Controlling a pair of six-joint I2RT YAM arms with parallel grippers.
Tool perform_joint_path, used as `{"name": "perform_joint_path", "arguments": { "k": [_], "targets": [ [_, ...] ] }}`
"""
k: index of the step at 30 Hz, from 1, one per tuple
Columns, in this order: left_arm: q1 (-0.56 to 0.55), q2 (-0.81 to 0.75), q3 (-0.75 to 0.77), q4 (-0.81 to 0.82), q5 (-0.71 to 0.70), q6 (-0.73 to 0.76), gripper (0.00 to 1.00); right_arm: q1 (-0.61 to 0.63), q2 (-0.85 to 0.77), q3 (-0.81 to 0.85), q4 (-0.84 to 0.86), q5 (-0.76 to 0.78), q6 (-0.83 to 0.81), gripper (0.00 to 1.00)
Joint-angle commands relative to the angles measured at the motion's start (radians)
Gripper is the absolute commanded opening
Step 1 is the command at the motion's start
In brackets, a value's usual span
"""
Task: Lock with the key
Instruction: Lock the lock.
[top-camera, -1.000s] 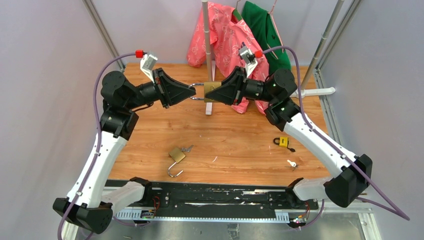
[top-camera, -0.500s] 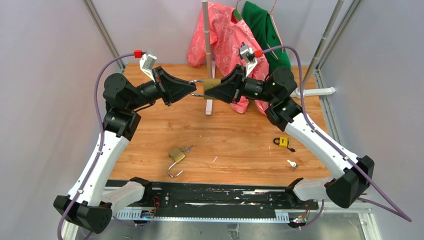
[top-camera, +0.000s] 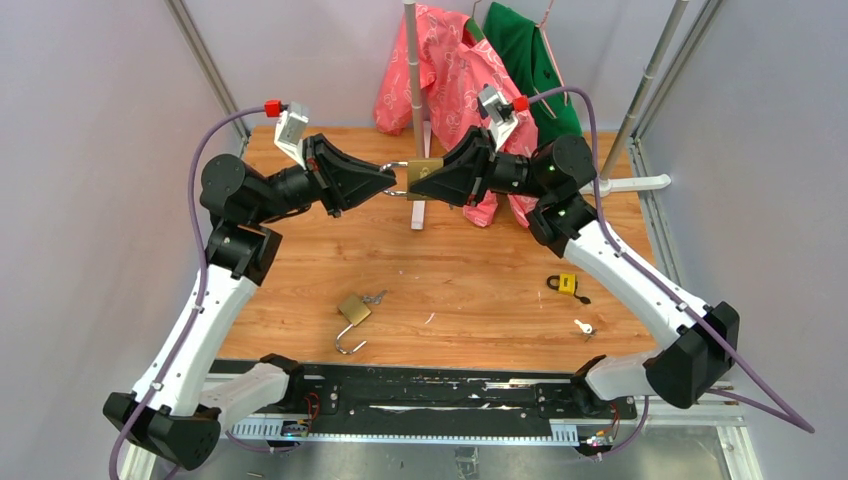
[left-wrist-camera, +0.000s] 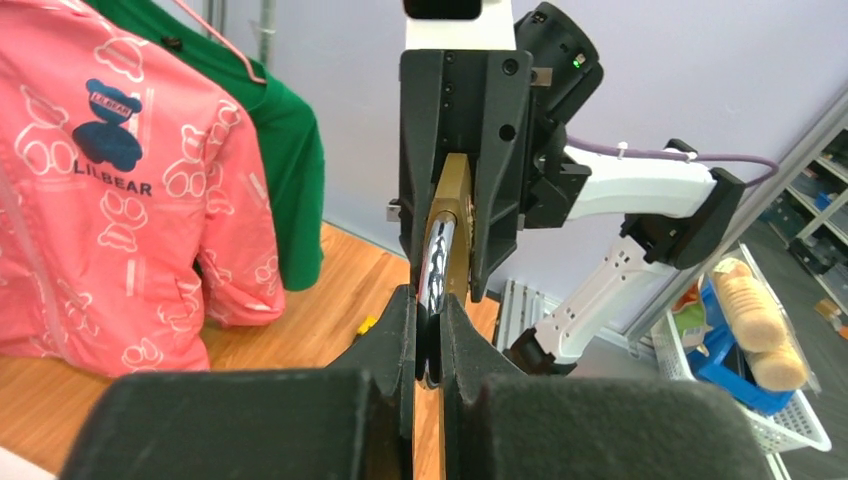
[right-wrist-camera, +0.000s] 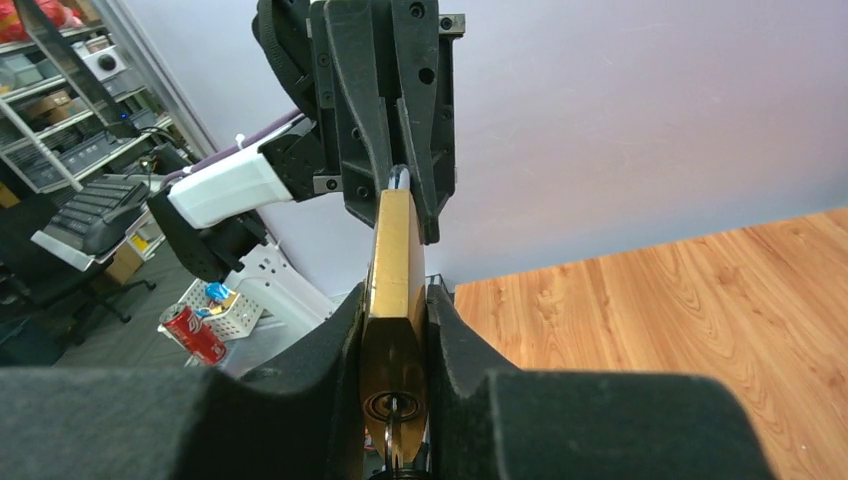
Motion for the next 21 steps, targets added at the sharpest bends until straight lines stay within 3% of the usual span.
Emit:
{"name": "perform_joint_path", "arguments": {
  "k": [1, 6, 13, 21],
  "targets": [
    [-0.176, 0.085, -0.016, -0.002, 0.143, -0.048, 0.0, 0.126, 0.103, 0.015, 0.06, -0.099, 0.056, 0.0],
    [-0.186, 0.084, -0.014, -0.017, 0.133, -0.031, 0.0, 0.122, 0.098, 0.011, 0.058, -0.114, 0.06, 0.0],
    [-0.113, 0.06, 0.038, -0.243, 0.113, 0.098, 0.0, 0.102, 0.049, -0.03, -0.08, -0.133, 0.015, 0.0],
    [-0.066, 0.073, 0.057, -0.271, 0.087, 0.089, 0.0, 0.082, -0.018, -0.119, -0.069, -0.098, 0.045, 0.02]
  ]
}}
